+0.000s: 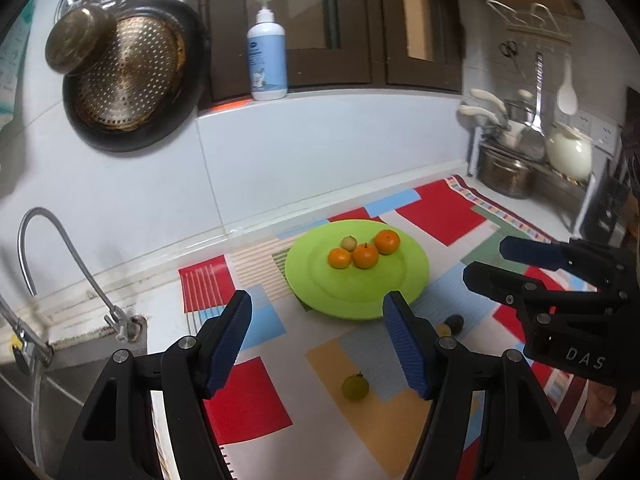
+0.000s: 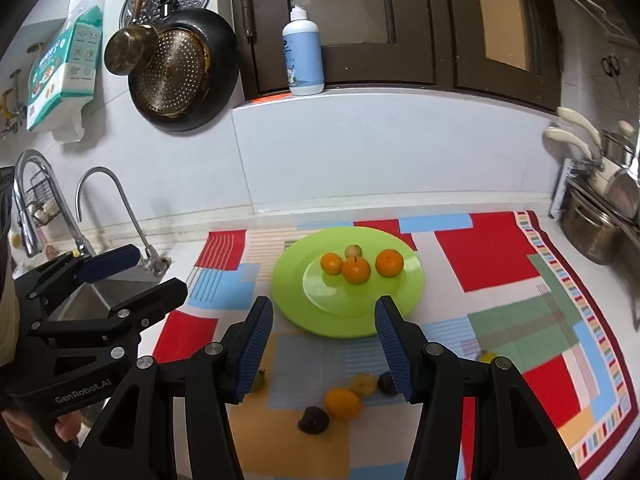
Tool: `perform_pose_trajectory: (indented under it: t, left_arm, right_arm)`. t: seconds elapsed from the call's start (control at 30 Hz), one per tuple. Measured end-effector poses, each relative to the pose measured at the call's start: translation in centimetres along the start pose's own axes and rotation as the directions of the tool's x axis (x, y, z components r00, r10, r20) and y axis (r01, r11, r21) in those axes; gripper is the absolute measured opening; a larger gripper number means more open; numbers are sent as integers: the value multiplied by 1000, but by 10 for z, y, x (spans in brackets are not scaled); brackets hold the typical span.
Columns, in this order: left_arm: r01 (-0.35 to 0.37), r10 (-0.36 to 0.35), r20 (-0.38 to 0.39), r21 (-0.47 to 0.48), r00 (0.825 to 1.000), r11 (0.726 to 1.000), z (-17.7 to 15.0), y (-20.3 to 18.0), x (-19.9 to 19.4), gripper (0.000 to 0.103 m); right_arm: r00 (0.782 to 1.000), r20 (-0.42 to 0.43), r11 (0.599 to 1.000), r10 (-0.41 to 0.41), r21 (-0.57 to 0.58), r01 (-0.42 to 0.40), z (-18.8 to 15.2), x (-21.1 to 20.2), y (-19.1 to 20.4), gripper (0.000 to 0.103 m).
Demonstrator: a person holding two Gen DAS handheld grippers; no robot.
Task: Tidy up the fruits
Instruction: 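Move the left tool toward the green lime while the right tool approaches the dark plum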
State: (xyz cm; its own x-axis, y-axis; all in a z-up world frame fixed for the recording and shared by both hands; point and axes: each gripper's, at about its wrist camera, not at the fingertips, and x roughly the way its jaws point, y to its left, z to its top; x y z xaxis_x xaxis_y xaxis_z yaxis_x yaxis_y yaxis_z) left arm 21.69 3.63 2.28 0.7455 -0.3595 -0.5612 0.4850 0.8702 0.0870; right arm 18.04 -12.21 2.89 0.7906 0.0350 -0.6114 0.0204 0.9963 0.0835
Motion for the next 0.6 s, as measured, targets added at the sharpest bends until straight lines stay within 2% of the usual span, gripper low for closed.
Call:
perform_pose_trajectory:
  t: [0.3,0.6]
  left_arm:
    - [64,-65,22,68,998,996,-20,3,-8,67]
    - [121,-123,6,163,992,979,-35,-5,1,67]
  right_arm:
    - [998,14,998,-63,13,63,-26,-13,13,54]
    - [997,-40,998,-60,31,61,-51,-6,19,54]
